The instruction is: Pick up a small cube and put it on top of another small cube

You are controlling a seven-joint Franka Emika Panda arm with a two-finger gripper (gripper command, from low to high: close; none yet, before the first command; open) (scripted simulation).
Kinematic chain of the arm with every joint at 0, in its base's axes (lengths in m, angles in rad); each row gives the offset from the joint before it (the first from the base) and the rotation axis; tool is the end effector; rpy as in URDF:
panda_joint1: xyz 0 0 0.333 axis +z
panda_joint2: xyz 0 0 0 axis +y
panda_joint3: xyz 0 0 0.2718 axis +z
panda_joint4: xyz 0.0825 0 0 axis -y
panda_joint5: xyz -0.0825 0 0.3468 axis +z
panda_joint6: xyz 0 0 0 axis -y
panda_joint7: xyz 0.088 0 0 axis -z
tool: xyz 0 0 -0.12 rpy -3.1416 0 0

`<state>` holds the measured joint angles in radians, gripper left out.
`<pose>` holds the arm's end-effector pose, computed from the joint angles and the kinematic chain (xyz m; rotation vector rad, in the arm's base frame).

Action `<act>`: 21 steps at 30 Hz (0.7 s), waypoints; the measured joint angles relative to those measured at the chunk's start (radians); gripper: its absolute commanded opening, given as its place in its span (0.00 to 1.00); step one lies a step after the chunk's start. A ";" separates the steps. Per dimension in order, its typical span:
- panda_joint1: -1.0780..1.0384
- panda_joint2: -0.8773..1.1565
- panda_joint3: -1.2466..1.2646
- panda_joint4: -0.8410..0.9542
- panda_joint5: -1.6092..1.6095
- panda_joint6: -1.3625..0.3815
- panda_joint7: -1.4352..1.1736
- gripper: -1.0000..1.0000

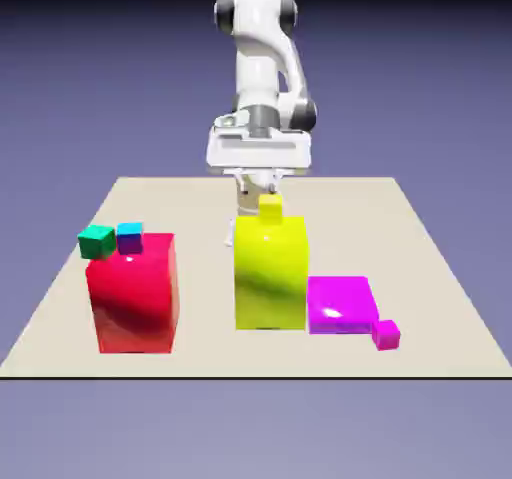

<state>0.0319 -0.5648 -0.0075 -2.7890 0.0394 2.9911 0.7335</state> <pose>0.3963 0.0070 0.4360 -2.4815 0.9713 -0.9856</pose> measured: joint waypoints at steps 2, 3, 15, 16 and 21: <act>0.009 0.053 0.024 0.050 0.021 -0.087 -0.066 0.50; 0.014 0.079 0.036 0.075 0.031 -0.130 -0.099 0.50; -0.071 0.500 0.316 0.333 -0.124 -0.504 -0.617 0.50; -0.084 0.535 0.340 0.355 -0.138 -0.534 -0.660 0.50; -0.126 0.711 0.458 0.462 -0.206 -0.688 -0.878 0.50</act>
<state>-0.0938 0.1467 0.4509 -2.3272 -0.1666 2.3032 -0.1443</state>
